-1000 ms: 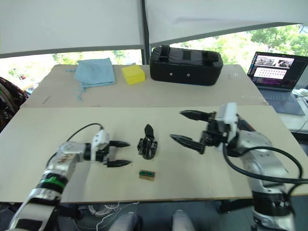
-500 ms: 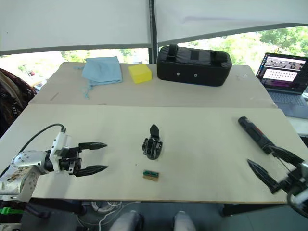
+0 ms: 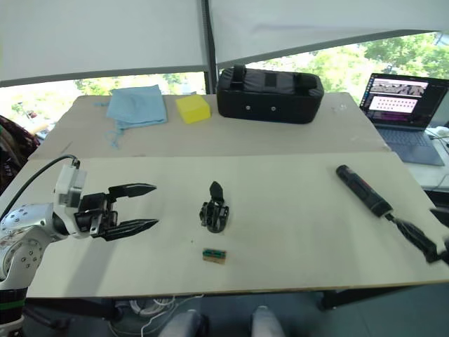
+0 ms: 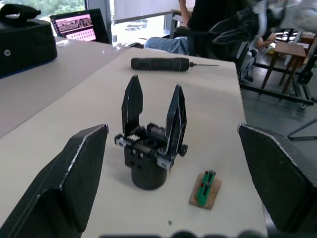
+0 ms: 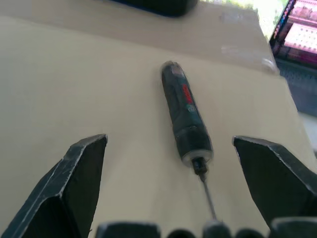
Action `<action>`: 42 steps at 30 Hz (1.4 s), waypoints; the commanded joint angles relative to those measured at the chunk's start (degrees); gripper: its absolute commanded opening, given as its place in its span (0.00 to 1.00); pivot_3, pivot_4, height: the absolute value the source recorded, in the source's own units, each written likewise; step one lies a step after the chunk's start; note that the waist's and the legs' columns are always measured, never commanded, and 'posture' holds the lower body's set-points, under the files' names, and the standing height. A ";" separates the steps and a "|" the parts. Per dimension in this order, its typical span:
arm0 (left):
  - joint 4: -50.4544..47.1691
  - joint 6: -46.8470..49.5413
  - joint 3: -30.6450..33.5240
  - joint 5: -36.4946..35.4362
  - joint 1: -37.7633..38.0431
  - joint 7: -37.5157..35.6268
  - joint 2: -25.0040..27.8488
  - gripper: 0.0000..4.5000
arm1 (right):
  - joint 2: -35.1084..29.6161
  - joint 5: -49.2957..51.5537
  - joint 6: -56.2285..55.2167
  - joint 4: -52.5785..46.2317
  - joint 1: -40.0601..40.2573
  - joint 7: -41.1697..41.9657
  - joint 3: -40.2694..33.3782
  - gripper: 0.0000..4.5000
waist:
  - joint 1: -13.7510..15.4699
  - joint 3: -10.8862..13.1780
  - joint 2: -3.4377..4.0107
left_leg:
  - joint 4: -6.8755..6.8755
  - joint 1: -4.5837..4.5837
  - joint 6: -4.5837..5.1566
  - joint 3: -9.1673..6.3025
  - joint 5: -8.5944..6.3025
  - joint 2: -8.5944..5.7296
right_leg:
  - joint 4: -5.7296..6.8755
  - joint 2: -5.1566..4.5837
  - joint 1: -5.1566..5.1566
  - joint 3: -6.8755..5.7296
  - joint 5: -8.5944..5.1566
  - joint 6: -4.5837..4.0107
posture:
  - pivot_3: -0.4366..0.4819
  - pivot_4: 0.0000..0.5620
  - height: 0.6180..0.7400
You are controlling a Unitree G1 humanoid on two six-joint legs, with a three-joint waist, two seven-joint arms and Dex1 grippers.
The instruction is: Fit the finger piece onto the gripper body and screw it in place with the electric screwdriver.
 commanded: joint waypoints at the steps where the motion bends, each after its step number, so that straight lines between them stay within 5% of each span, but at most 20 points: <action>1: -2.25 0.76 -0.07 -1.32 -0.64 1.18 -0.14 0.99 | -6.08 -4.79 4.90 11.80 -10.79 1.57 9.83 1.00 | 0.18 0.03 -0.02 | -0.05 -0.01 0.00 0.23 0.00 -0.01 | 0.00 0.01 0.00 -0.01 -0.03 -0.02 | 0.48 0.27 1.00; 6: -3.77 0.84 -1.50 -1.29 0.13 2.02 -0.99 0.99 | -6.62 -15.24 4.77 28.06 -34.84 6.64 28.10 1.00 | 0.31 0.13 -0.03 | -0.09 -0.11 0.06 0.42 -0.05 0.17 | 0.00 0.30 -0.16 0.00 0.32 -0.04 | 0.48 0.27 1.00; 10: -4.33 0.81 -1.77 -1.31 0.49 2.52 -1.32 0.99 | -3.75 -21.64 2.09 42.24 -47.83 9.79 36.03 1.00 | 0.40 0.20 -0.04 | -0.08 -0.19 0.06 0.59 -0.05 0.13 | 0.00 0.29 -0.32 0.19 0.43 -0.03 | 0.48 0.27 1.00; 20: -4.78 -0.09 -1.17 -1.21 2.21 2.08 -1.16 0.99 | 2.04 -33.80 -4.81 61.76 -60.09 7.85 44.62 1.00 | 0.13 0.20 -0.04 | -0.05 -0.57 0.06 0.75 -0.05 0.05 | 0.09 0.26 -0.87 0.41 0.56 -0.02 | 0.48 0.27 1.00; 23: -4.46 -0.50 -0.84 -0.95 2.75 1.31 -0.74 1.00 | 2.91 -34.72 -7.61 63.84 -60.82 5.40 44.13 0.81 | -0.04 0.19 -0.06 | -0.05 -0.56 0.06 0.76 -0.05 0.06 | 0.10 0.27 -0.86 0.42 0.57 -0.02 | 0.48 0.27 1.00; 28: -4.01 -0.70 -0.91 -0.70 2.61 0.78 -0.60 1.00 | 3.44 -34.47 -10.17 64.84 -60.74 5.51 42.64 0.43 | -0.27 0.18 -0.07 | -0.02 -0.54 0.06 0.76 -0.05 0.06 | 0.10 0.27 -0.82 0.43 0.58 0.00 | 0.48 0.27 1.00; 37: -2.76 -2.99 -1.14 0.27 4.04 -1.52 -1.17 1.00 | 0.37 -30.68 -12.50 57.77 -59.89 17.83 38.10 0.43 | -1.29 0.25 0.06 | -0.02 -0.57 0.06 0.76 -0.05 0.05 | 0.15 0.27 -0.89 0.45 0.59 0.01 | 0.48 0.27 1.00; 42: -0.84 -7.40 -1.25 1.73 6.13 -3.41 -2.12 1.00 | -3.57 -23.71 -2.59 29.99 -47.10 28.48 35.44 0.43 | -1.14 0.33 0.25 | -0.03 -0.59 0.06 0.76 -0.05 0.06 | 0.23 0.27 -0.97 0.47 0.59 0.02 | 0.48 0.27 1.00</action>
